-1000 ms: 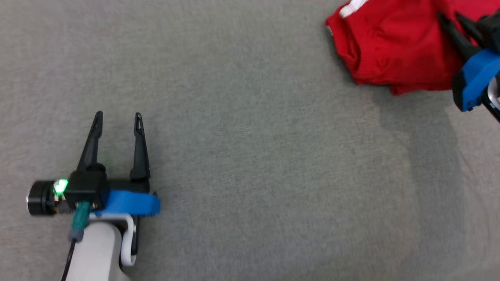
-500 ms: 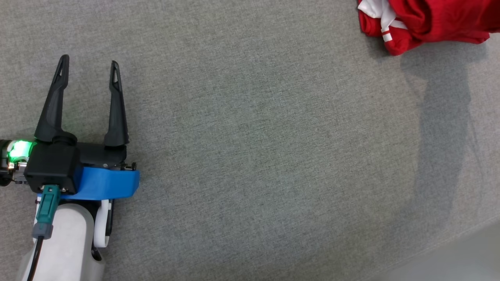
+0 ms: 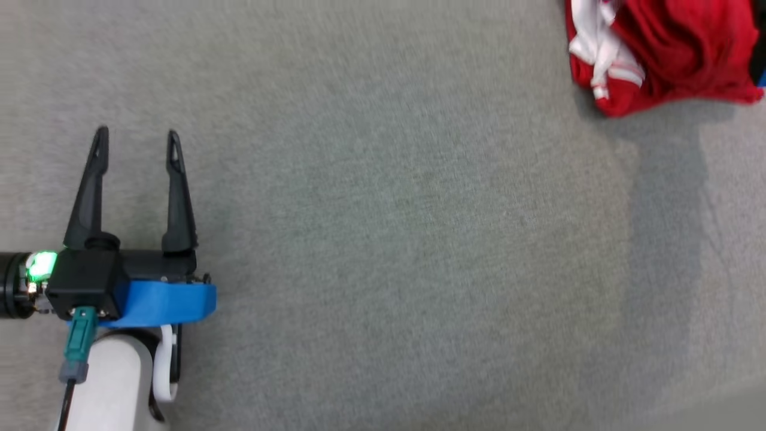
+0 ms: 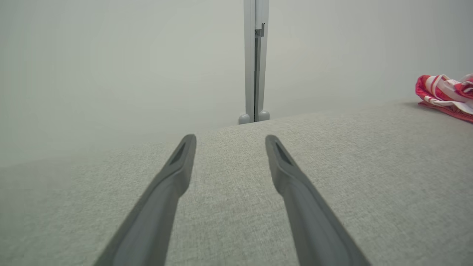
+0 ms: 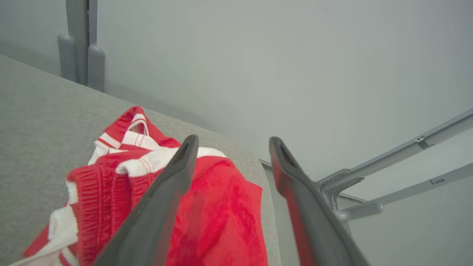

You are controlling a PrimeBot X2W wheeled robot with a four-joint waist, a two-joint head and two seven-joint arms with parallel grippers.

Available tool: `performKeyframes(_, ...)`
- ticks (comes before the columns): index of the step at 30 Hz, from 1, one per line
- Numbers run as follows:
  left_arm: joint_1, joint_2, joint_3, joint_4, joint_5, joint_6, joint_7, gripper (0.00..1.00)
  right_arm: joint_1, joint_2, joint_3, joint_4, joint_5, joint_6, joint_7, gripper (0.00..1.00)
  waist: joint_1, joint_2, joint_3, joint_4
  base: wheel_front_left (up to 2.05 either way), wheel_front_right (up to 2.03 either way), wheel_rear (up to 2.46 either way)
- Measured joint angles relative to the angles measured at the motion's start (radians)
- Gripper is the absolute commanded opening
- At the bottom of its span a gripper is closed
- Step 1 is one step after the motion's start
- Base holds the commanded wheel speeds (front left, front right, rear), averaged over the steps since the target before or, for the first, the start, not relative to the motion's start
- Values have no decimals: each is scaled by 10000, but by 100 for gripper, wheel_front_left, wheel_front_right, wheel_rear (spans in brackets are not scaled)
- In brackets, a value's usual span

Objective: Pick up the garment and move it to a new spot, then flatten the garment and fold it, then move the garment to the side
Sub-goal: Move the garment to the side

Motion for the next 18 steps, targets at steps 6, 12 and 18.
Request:
performKeyframes(6,595,-203,109,564,-351,144,-410,100,1474,234,-1630,-2324,-176,0,-10,100,-3,-5,-1082,376,0,0,0)
performKeyframes(12,1249,-320,188,1003,-621,222,-633,100,3660,1141,-3235,-4234,-803,-2,-10,100,-4,-5,-2057,799,0,0,0)
performKeyframes(18,1722,-422,221,1580,-901,180,-796,100,5951,2217,-4334,-5471,-1312,-2,-12,100,-3,-5,-2941,1339,0,0,0)
